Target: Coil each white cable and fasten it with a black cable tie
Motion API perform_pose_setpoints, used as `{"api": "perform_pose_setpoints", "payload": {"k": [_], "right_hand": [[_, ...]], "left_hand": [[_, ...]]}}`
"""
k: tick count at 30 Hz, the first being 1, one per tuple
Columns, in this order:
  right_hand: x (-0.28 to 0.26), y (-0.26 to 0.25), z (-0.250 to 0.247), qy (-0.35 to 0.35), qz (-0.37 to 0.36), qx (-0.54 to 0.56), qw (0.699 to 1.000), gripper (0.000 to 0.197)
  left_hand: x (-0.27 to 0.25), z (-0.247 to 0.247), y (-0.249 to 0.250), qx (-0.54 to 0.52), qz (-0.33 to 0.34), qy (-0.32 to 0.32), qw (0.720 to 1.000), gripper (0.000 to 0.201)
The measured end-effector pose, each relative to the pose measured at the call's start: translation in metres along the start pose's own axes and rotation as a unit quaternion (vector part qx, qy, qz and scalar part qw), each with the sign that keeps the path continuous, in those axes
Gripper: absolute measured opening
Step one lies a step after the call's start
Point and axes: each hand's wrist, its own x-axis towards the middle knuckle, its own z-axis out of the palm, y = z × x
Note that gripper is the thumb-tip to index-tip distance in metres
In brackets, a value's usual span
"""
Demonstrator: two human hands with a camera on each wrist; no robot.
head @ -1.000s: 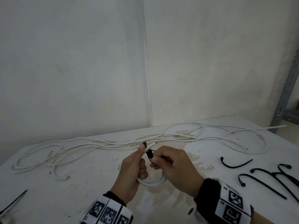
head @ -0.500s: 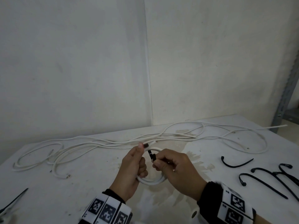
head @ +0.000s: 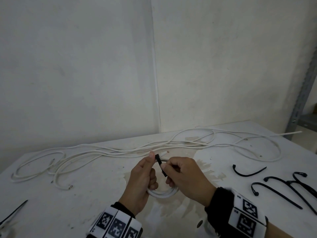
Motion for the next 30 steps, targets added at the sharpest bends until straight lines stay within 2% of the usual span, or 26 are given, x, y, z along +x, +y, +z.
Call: {"api": "perform_pose_setpoints", "payload": {"k": [8,13,23,26,30], "right_hand": [[0.002,0.0,0.002,0.003,0.009,0.004,1.0,0.033],[0.003,-0.001,0.005,0.0,-0.006,-0.002,1.0,0.025],[0.006,-0.005,0.008,-0.003,0.0,-0.024,1.0,0.032],[0.006,-0.004,0.009,0.011,-0.011,-0.046,0.999,0.029],[0.009,-0.006,0.014,0.064,-0.041,-0.054,0.996,0.029]], "left_hand": [[-0.001,0.0,0.002,-0.006,-0.003,0.011,1.0,0.029],[-0.001,-0.002,0.004,-0.004,-0.003,0.015,1.0,0.028],[-0.001,-0.006,0.003,0.007,0.005,0.017,1.0,0.027],[0.0,-0.007,0.005,0.033,0.018,0.017,0.999,0.028],[-0.003,-0.006,0.005,0.052,0.032,0.011,0.998,0.031]]}}
